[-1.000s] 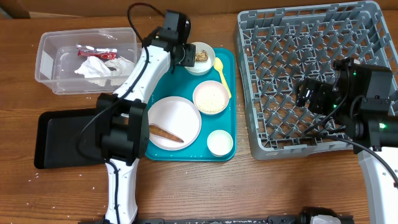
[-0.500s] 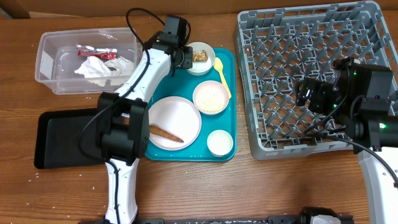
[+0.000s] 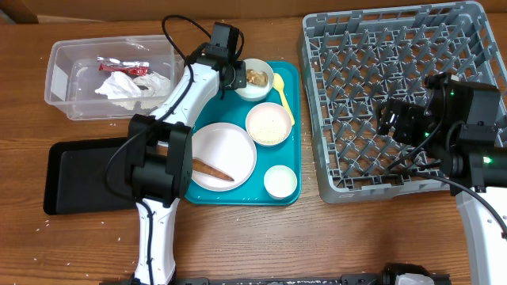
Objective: Sort waste into correct bins and load items into the dishwasher
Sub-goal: 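Grasp the white bowl with mushroom using the left gripper, then tip the white bowl over the black tray to dump the mushroom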
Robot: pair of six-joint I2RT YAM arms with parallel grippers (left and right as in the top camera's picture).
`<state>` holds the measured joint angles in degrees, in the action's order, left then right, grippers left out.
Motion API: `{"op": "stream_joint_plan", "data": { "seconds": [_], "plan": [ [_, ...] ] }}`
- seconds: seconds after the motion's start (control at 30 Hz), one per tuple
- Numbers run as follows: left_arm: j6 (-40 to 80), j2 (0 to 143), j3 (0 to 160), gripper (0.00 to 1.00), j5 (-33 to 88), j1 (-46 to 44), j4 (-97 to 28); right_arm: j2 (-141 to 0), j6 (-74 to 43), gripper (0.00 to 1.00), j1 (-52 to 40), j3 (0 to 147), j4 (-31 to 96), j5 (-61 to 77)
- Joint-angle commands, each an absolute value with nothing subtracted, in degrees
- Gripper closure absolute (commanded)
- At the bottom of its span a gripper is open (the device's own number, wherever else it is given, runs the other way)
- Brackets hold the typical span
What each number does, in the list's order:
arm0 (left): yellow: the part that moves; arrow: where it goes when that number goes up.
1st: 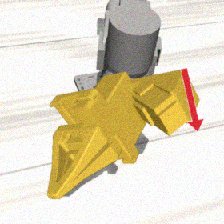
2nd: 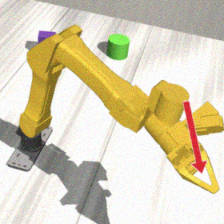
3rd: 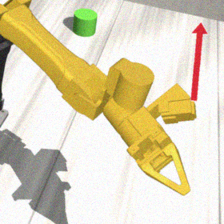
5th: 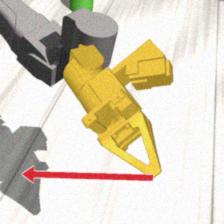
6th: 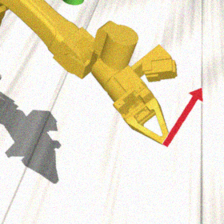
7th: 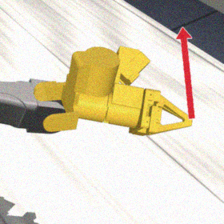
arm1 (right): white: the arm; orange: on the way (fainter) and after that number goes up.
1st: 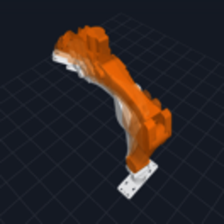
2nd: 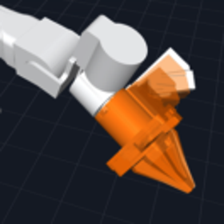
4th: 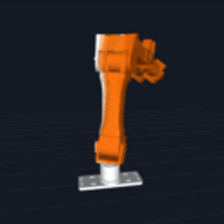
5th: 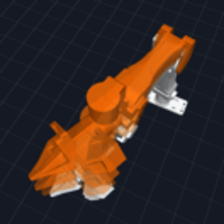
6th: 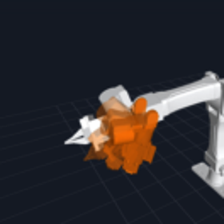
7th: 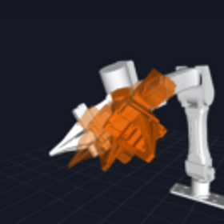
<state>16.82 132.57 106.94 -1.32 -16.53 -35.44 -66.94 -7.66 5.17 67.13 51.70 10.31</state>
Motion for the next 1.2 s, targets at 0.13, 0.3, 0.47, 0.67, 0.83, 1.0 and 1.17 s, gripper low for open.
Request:
{"op": "stream_joint_plan", "data": {
  "seconds": [0.13,0.3,0.47,0.67,0.83,1.0,1.17],
  "plan": [
    [17.41,134.15,106.65,0.96,-2.04,-16.86,-35.51,-66.67,-7.42,0.00,5.06,68.64,51.33,10.59],
    [17.37,134.13,109.73,0.96,-1.89,-16.78,-38.50,-66.67,-7.42,0.00,5.06,68.64,51.33,10.59],
    [16.84,134.13,117.05,0.96,-1.89,-16.27,-45.06,-66.67,-7.42,0.00,5.06,68.64,51.27,10.59],
    [16.82,134.13,133.62,0.96,-1.85,-14.11,-62.85,-66.67,-7.42,0.00,5.06,68.64,51.09,10.59],
    [17.21,133.88,147.92,0.96,-2.09,-11.27,-80.55,-66.67,-7.42,0.00,5.06,68.64,51.09,10.61],
    [20.64,130.93,155.06,0.96,-7.77,-6.57,-96.95,-66.67,-7.44,0.00,5.06,68.64,50.89,10.63],
    [20.16,122.69,150.26,0.96,-7.60,-3.03,-96.82,-66.67,-7.46,0.00,5.06,68.64,50.89,10.70]
  ]
}}
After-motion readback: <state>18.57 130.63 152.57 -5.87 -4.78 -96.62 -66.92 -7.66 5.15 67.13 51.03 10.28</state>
